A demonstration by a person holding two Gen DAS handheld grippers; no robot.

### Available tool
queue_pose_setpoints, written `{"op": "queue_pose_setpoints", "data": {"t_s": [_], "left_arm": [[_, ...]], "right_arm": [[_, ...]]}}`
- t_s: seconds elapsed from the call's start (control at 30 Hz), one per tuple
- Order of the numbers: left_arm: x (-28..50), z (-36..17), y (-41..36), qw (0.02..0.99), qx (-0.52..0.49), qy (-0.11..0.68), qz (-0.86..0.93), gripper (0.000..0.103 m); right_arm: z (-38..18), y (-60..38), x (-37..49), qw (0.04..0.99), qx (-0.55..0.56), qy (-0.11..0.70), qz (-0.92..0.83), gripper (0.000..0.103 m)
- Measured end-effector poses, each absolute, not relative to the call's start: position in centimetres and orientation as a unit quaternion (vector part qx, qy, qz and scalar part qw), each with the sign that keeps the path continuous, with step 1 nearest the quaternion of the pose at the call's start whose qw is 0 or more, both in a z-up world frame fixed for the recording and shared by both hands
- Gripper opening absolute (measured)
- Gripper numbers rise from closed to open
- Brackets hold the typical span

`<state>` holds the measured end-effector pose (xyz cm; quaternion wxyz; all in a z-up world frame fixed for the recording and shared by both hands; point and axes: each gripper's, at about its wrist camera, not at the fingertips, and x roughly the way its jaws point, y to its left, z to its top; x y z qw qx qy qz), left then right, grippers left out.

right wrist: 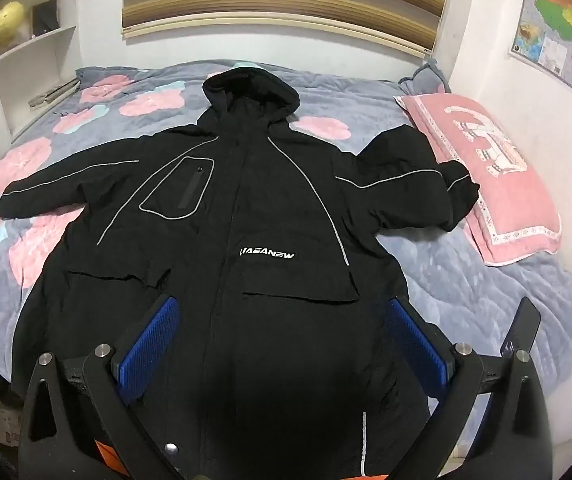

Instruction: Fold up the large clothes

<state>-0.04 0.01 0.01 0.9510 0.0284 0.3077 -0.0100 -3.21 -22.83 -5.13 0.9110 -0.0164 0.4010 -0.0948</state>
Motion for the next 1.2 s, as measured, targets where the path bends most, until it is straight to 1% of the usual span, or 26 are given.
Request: {"op": "queue_pose_setpoints", "data": {"t_s": [0.33, 1.2], "left_arm": [[0.2, 0.1, -0.5, 0.946, 0.023, 0.322, -0.018, 0.101], [0.3, -0.8, -0.7, 0.945, 0.026, 0.325, -0.018, 0.101]], "right_arm": [[-5.4, -22.5, -3.1, 0.909, -0.028, 0.405, -0.093, 0.103], [-6.1, -22.9, -2.7, 0.903, -0.018, 0.417, -0.099, 0.103]]}}
